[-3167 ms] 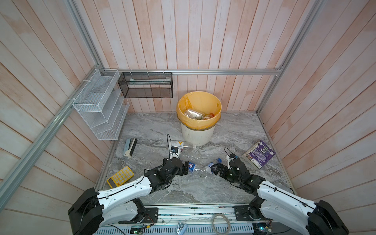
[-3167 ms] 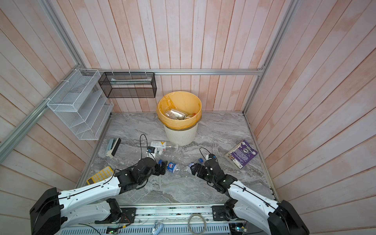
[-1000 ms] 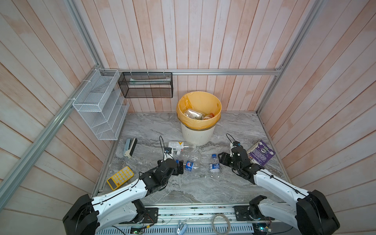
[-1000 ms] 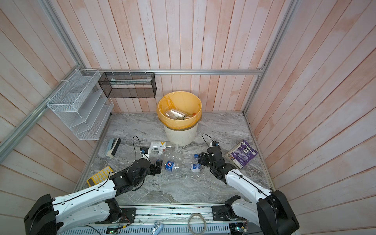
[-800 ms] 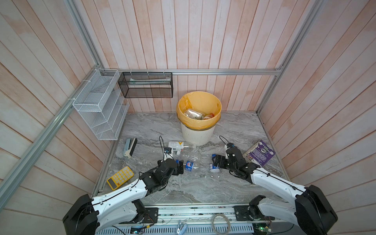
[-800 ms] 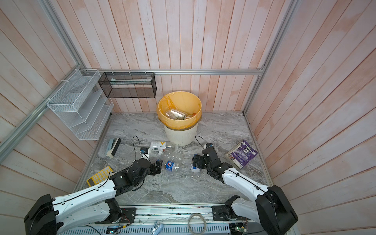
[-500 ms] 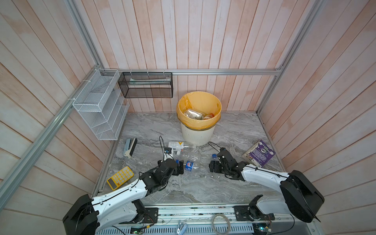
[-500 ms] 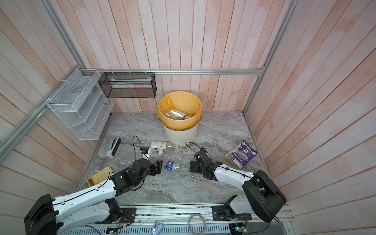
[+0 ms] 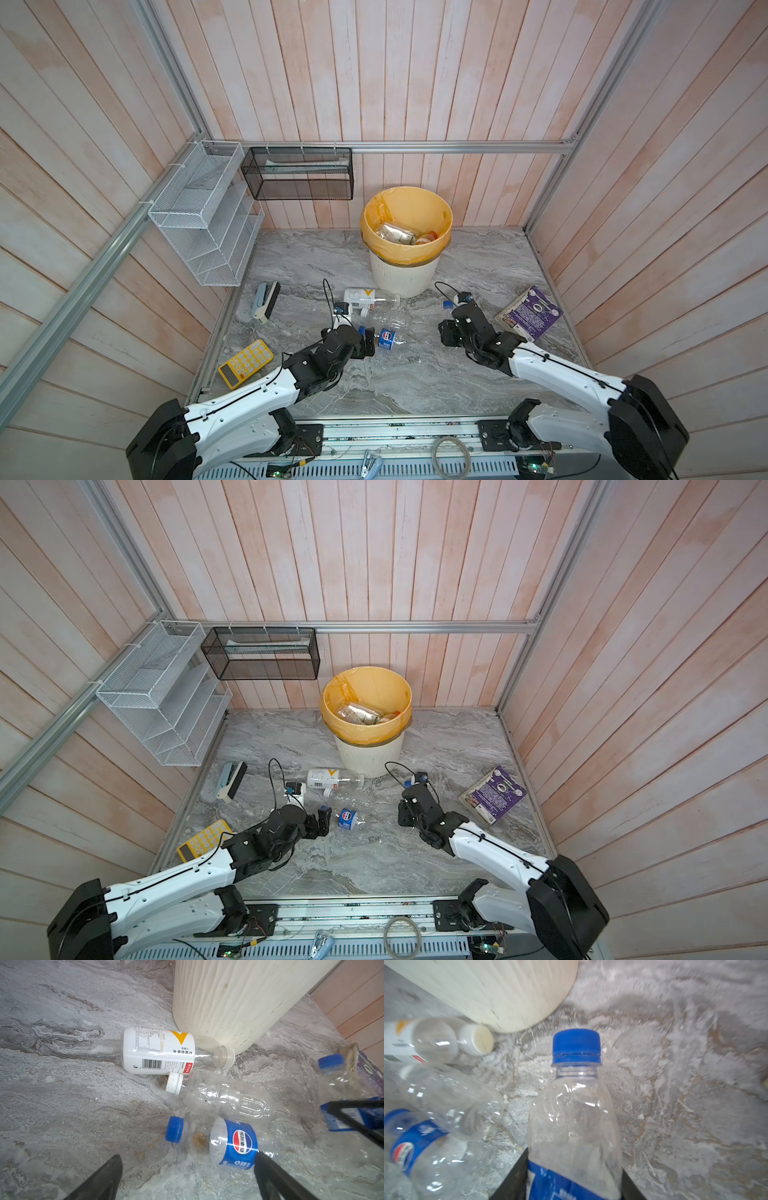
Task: Throw the plastic bottles in the bin
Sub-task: 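Close the right gripper on the blue-capped water bottle and lift it, then carry the water bottle over the bin and open the right gripper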
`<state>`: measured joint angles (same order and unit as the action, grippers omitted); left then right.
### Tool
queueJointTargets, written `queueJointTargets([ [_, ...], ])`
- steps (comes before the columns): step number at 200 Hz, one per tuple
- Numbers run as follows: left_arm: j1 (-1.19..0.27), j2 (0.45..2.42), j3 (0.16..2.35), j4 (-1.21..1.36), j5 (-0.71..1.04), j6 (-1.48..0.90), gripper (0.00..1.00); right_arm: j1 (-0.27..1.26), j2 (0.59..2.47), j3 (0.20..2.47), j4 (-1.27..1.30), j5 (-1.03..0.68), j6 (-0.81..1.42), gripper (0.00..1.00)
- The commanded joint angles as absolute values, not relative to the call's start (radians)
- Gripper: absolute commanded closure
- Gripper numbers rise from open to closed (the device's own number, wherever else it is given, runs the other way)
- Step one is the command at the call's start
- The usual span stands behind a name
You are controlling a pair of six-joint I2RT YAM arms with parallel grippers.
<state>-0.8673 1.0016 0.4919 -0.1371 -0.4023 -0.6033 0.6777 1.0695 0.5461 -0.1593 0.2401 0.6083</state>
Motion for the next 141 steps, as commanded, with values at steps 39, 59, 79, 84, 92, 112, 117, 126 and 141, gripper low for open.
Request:
queueJointTargets([
  [39, -0.861, 0.946, 0.456, -0.092, -0.462, -0.645, 0.00, 0.619, 0.703, 0.532, -0.110, 0.304, 0.500, 0.52],
  [59, -0.861, 0.927, 0.448, -0.089, -0.470, -0.650, 0.00, 0.599, 0.746, 0.637, -0.085, 0.300, 0.429, 0.52],
  [79, -0.858, 0.920, 0.447, -0.100, -0.471, -0.658, 0.01, 0.568, 0.881, 0.822, -0.037, 0.198, 0.341, 0.52],
  [84, -0.852, 0.921, 0.451, -0.111, -0.469, -0.666, 0.01, 0.563, 0.934, 0.893, -0.032, 0.156, 0.318, 0.52],
  [92, -0.833, 0.932, 0.462, -0.133, -0.448, -0.673, 0.00, 0.561, 1.036, 1.017, -0.050, 0.078, 0.284, 0.52],
  [112, -0.785, 0.978, 0.493, -0.179, -0.369, -0.684, 0.00, 0.559, 1.317, 1.393, -0.206, -0.084, 0.238, 0.48],
  [117, -0.782, 0.988, 0.499, -0.182, -0.355, -0.681, 0.00, 0.557, 1.372, 1.468, -0.240, -0.096, 0.233, 0.44],
  [126, -0.782, 1.002, 0.504, -0.183, -0.335, -0.678, 0.00, 0.549, 1.459, 1.576, -0.287, -0.101, 0.215, 0.31],
  [141, -0.781, 1.019, 0.508, -0.178, -0.311, -0.676, 0.00, 0.525, 1.573, 1.716, -0.375, -0.103, 0.209, 0.17],
])
